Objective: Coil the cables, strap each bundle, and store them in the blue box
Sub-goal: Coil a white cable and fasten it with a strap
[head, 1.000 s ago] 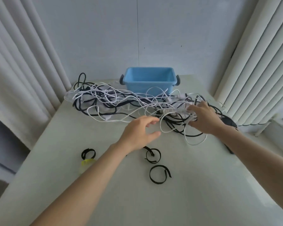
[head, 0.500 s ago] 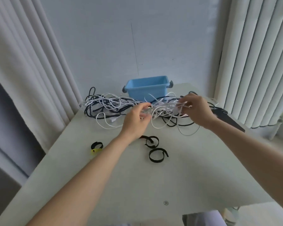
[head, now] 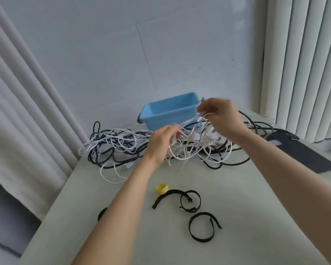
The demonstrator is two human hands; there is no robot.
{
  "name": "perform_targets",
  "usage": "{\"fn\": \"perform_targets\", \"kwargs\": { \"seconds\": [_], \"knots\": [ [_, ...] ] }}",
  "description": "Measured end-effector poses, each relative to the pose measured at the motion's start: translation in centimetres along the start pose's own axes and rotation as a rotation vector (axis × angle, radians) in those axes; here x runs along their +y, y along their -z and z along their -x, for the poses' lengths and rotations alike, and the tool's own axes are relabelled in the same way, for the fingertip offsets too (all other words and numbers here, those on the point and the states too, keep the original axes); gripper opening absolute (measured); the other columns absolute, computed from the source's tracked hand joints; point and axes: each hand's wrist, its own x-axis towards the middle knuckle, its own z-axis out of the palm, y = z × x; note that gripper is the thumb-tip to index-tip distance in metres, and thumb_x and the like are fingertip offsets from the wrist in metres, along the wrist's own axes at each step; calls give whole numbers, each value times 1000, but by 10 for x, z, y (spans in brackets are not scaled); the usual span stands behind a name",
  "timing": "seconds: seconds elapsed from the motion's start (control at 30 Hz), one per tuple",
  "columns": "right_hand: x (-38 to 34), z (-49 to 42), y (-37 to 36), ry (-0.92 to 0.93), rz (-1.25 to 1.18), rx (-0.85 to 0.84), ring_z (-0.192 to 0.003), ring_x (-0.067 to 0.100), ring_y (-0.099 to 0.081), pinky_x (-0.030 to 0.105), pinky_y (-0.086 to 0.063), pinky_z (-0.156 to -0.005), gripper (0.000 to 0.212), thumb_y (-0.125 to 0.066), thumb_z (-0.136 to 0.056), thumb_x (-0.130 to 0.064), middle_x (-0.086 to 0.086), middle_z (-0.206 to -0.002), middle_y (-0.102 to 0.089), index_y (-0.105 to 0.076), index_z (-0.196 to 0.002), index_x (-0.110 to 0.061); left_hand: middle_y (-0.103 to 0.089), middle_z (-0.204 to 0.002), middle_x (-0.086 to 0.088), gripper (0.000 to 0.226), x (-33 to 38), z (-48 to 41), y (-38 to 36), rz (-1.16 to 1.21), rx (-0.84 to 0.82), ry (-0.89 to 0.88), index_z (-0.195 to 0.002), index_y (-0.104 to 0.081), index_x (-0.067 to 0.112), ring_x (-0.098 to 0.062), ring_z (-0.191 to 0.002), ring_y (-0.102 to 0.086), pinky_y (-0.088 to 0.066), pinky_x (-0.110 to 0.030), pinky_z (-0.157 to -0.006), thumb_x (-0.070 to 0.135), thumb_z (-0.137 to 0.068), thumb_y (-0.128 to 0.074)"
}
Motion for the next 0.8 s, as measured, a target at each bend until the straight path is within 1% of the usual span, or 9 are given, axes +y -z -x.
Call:
{"fn": "perform_targets", "kwargs": {
  "seconds": [0.1,0.17,0.23,0.33,0.4,0.47,0.6,0.7,0.8],
  "knots": [
    [13,-9,-8,-85,48,-7,-82,11,-69,29,-59,-73,45,-59,-81,17,-5,-100,-70,-72,-102,-20,-69,-72,5,26,-21,-6,9,3,123,33,-82,-74,12,-9,-68,-59,-48,-35,-72,29,-96,-60],
    [16,-14,-1,-177,-25,12,-73,8,-65,21,-56,-60,46,-58,-79,20,2,-105,-71,-72,-99,-18,-71,-71,0,24,-28,-8,18,86,187,81,-77,-74,11,-12,-66,-59,-48,-33,-69,24,-93,-63],
    [17,-15,10,-299,-136,17,-69,12,-65,19,-58,-59,44,-52,-79,24,16,-104,-71,-71,-95,-12,-71,-68,-2,23,-31,-12,28,208,239,189,-71,-75,15,-15,-69,-62,-47,-31,-67,21,-90,-64],
    [18,-14,26,-433,-147,-36,-76,21,-65,21,-60,-61,34,-57,-81,20,26,-110,-69,-69,-95,-8,-71,-65,2,20,-37,-17,42,354,278,311,-82,-74,16,-12,-66,-60,-39,-27,-56,27,-94,-62],
    [9,-17,35,-390,61,-192,-89,23,-66,27,-58,-74,32,-69,-80,10,18,-114,-68,-70,-99,-16,-74,-71,0,19,-40,-18,50,516,251,324,-90,-72,14,-9,-64,-62,-38,-22,-52,28,-98,-60],
    [-16,-17,41,-255,293,-403,-105,20,-62,36,-52,-92,47,-80,-76,-3,1,-118,-65,-69,-112,-30,-74,-77,1,18,-38,-16,56,626,223,277,-92,-70,14,-7,-64,-64,-41,-19,-53,26,-99,-59],
    [-69,-2,34,-21,266,-670,-118,4,-54,30,-46,-96,68,-86,-72,-12,-19,-126,-62,-61,-124,-46,-70,-77,3,15,-13,-9,58,691,198,125,-88,-72,13,-6,-66,-65,-50,-16,-60,16,-98,-62],
    [-82,10,9,-36,26,-634,-109,10,-66,37,-53,-97,51,-84,-75,-27,-10,-118,-70,-66,-122,-33,-71,-76,3,8,12,2,54,624,178,4,-88,-75,15,-7,-68,-65,-51,-16,-66,14,-92,-68],
    [-85,22,-18,-68,-79,-581,-97,18,-72,43,-57,-91,37,-71,-89,-32,4,-107,-74,-67,-122,-15,-75,-80,-8,3,27,12,45,475,151,-124,-87,-78,10,-13,-73,-70,-56,-20,-71,10,-86,-74]
  ]
}}
